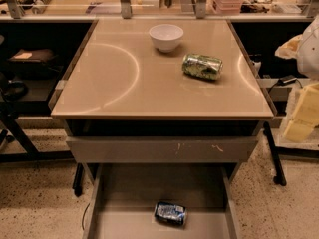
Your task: Pick pepsi can from middle drawer and place on counter
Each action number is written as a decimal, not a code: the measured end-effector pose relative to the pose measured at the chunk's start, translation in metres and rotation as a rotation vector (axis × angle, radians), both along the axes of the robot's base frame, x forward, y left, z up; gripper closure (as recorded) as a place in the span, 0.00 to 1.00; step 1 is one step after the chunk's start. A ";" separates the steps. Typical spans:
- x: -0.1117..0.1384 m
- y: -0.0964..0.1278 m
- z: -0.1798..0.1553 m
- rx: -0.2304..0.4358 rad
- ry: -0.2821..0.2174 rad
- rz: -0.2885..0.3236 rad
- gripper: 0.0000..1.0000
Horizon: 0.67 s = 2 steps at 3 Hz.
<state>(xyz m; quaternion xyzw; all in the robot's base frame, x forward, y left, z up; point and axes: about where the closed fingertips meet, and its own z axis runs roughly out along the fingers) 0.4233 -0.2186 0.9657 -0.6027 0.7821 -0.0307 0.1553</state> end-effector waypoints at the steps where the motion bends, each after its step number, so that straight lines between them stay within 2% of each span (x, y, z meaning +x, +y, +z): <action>1: -0.032 0.011 -0.027 0.021 0.012 0.014 0.00; 2: -0.066 0.031 -0.062 0.067 -0.020 0.063 0.00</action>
Offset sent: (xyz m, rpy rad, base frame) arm -0.1347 0.0509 -0.2032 0.1303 0.0668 0.1460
